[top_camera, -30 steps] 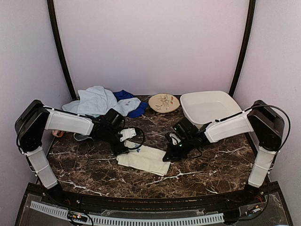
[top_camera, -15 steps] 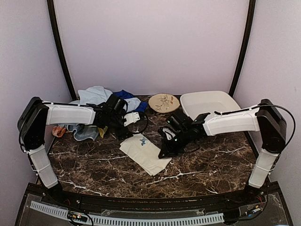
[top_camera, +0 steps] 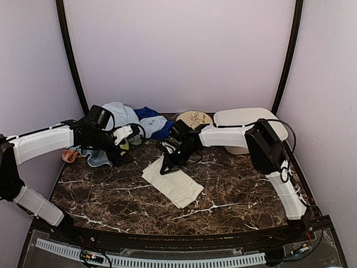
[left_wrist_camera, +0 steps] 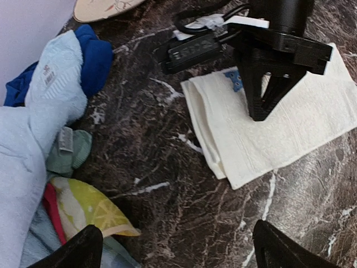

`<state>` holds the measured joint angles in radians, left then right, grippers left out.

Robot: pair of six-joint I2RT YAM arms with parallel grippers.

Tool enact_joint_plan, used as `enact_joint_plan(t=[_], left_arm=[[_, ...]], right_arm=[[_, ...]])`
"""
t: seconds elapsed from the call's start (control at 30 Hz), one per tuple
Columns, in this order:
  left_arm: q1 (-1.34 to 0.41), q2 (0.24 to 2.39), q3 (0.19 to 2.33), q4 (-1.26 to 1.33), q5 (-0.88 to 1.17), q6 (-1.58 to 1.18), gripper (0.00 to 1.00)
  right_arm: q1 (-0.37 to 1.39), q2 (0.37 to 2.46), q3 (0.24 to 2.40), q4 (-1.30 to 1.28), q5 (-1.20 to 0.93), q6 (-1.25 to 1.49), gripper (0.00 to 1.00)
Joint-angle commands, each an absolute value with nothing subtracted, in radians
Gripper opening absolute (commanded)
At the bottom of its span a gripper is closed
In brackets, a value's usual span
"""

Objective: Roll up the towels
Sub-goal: Smooth out the towel at the center of the board.

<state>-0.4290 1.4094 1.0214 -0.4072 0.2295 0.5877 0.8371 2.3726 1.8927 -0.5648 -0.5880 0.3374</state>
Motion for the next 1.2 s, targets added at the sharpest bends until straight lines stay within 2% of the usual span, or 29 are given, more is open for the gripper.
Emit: enact_joint_plan(t=[0.0, 0.13, 0.3, 0.4, 0.53, 0.67, 0.73, 0.8, 1.0, 1.17], left_arm=[[-0.429, 1.368, 0.961, -0.489, 0.297, 0.577, 0.96], [-0.429, 1.384, 0.950, -0.491, 0.306, 0.599, 0.95], [-0.454, 1.438, 0.972, -0.482, 0.322, 0.600, 0.93], [-0.503, 1.468, 0.979, -0.461, 0.311, 0.607, 0.93], [-0.598, 1.520, 1.005, -0.451, 0.294, 0.615, 0.92], [-0.691, 1.563, 1.031, -0.456, 0.321, 0.609, 0.90], [-0.733, 1.580, 1.034, -0.454, 0.321, 0.616, 0.90], [-0.765, 1.605, 1.048, -0.456, 0.325, 0.618, 0.90], [-0.835, 1.691, 1.140, -0.457, 0.324, 0.627, 0.88], [-0.890, 1.790, 1.242, -0.452, 0.324, 0.620, 0.88]], right_arm=[[0.841, 2.441, 1.966, -0.591, -0.653, 0.280, 0.00], [0.842, 2.439, 1.873, -0.438, -0.620, 0.359, 0.00], [0.843, 2.362, 1.685, -0.160, -0.471, 0.546, 0.00], [0.859, 2.275, 1.528, 0.011, -0.190, 0.821, 0.00], [0.880, 2.213, 1.462, 0.080, -0.041, 0.925, 0.00], [0.853, 2.169, 1.494, 0.092, -0.041, 0.925, 0.00], [0.821, 2.166, 1.526, 0.112, -0.218, 0.827, 0.06], [0.783, 2.201, 1.594, 0.075, -0.320, 0.794, 0.07], [0.698, 2.320, 1.741, -0.041, -0.320, 0.794, 0.07], [0.674, 2.358, 1.705, -0.017, -0.320, 0.794, 0.07]])
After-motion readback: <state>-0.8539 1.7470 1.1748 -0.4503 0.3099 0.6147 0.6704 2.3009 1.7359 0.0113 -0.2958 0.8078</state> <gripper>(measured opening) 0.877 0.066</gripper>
